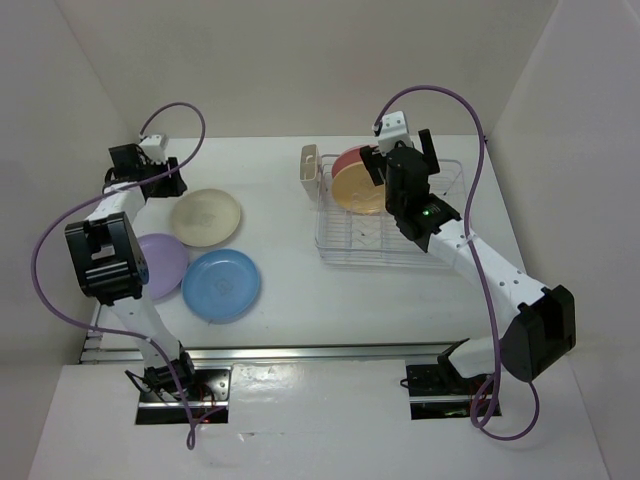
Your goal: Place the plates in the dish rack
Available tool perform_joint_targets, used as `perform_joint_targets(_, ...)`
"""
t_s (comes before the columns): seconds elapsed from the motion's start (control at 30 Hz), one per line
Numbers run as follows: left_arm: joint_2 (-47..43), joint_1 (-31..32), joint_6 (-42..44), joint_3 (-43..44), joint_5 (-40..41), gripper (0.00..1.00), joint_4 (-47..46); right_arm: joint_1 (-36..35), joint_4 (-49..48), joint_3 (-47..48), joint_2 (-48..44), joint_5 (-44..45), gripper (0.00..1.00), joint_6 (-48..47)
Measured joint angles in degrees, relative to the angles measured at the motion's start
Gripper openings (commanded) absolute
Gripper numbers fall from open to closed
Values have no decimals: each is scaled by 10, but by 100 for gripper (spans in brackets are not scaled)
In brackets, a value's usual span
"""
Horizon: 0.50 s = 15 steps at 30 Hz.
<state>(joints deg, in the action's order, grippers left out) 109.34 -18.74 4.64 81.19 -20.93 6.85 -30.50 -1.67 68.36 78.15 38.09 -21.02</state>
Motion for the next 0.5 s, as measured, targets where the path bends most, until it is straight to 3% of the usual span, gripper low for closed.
perform_joint_targets(0.23, 65, -2, 13, 5, 21, 65, 14, 0, 1, 0, 0, -2, 100, 1)
perform_joint_targets(0.5, 73, -2, 16, 5, 20, 63, 17, 0, 2, 3, 0, -4, 100, 1)
